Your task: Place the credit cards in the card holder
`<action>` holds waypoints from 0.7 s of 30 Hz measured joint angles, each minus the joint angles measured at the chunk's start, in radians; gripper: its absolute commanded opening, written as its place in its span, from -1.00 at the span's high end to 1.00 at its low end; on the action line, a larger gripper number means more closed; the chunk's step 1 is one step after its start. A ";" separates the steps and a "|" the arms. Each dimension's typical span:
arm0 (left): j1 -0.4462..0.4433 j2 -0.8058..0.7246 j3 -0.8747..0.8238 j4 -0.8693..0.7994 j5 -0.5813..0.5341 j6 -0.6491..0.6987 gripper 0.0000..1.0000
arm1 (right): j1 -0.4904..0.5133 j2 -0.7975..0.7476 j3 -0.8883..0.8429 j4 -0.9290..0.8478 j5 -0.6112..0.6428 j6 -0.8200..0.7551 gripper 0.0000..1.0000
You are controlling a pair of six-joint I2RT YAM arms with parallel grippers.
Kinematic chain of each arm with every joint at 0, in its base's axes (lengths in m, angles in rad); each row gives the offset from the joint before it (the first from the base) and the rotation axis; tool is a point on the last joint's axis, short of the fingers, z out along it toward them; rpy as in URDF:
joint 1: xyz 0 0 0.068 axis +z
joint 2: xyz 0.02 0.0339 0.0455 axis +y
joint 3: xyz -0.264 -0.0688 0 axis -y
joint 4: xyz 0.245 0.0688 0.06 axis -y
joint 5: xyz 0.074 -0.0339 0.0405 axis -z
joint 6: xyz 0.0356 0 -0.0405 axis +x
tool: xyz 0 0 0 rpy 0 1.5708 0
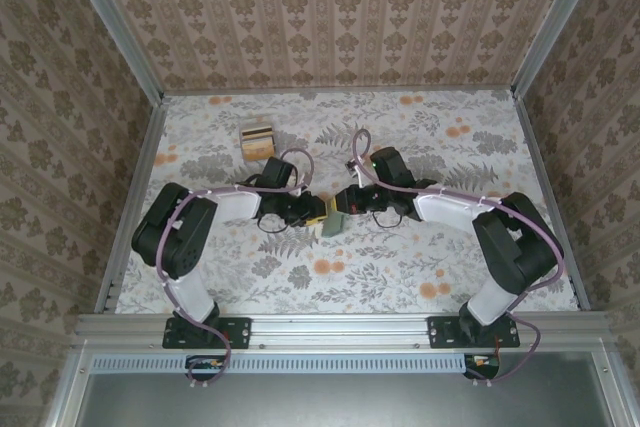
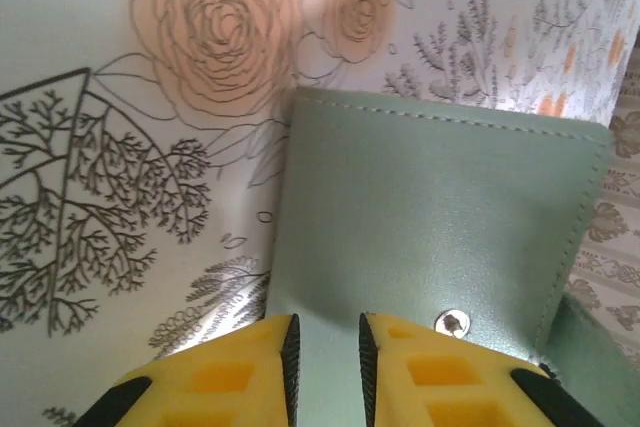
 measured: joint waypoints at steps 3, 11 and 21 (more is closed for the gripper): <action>0.008 0.016 -0.002 0.002 -0.004 0.002 0.36 | -0.011 -0.010 -0.022 0.019 -0.014 0.017 1.00; 0.026 0.025 -0.018 0.063 0.038 -0.005 -0.05 | -0.019 -0.064 -0.023 0.017 -0.035 0.047 1.00; 0.081 -0.037 -0.014 -0.022 0.060 0.064 -0.18 | -0.019 -0.117 -0.014 -0.070 -0.027 0.014 1.00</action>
